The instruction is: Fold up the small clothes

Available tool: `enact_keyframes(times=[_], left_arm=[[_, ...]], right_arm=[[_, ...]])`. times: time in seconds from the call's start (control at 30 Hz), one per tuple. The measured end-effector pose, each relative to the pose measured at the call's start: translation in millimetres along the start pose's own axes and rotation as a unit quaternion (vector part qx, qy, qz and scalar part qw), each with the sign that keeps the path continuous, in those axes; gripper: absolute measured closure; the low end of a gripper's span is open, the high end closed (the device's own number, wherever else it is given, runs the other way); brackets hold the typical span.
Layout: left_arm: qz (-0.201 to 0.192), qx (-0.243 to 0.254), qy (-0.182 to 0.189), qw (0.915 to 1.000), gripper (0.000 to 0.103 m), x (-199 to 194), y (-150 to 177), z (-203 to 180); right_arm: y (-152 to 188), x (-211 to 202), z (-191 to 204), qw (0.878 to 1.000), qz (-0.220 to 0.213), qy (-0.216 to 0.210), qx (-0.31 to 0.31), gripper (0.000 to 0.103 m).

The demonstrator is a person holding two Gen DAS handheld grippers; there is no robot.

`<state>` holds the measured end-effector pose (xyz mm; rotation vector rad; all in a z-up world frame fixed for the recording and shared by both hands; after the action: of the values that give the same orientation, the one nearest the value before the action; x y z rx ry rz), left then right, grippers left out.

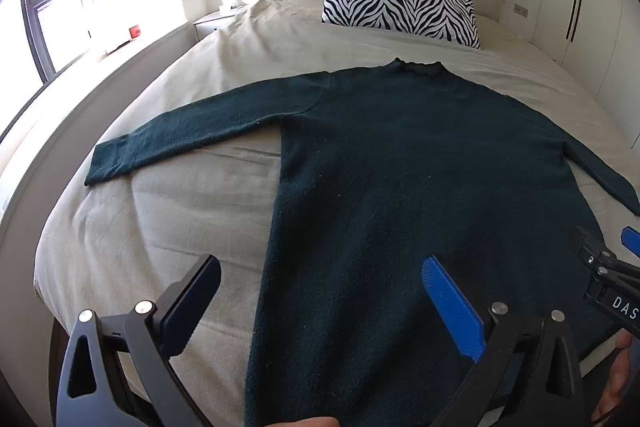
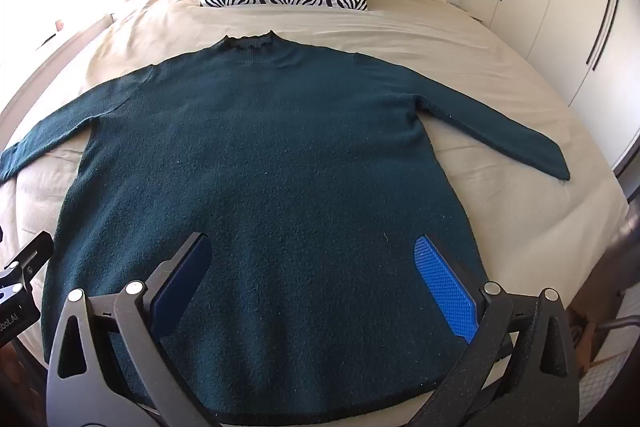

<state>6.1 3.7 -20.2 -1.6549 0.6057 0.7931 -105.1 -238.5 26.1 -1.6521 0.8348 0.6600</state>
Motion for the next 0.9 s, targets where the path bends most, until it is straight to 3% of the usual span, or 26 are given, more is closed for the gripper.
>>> enact_keyframes(times=[0.9], left_arm=[[0.004,-0.004,-0.003,1.0,0.0,8.7,1.4,9.3]], right_arm=[[1.6,3.6,3.8,1.0,0.004,0.0,-0.003,0.0]])
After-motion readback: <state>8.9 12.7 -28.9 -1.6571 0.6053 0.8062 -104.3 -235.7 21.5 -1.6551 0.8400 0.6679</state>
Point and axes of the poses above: each gripper's, at about its wrist camera, not at the fingertips, and x roughly the way its jaws point, z to its left, y to its underside, the point moved 2 cm from there along x, roughly the way its jaws point, and after that the axes turned 14 degrees about -x, right-handed, at the moved point
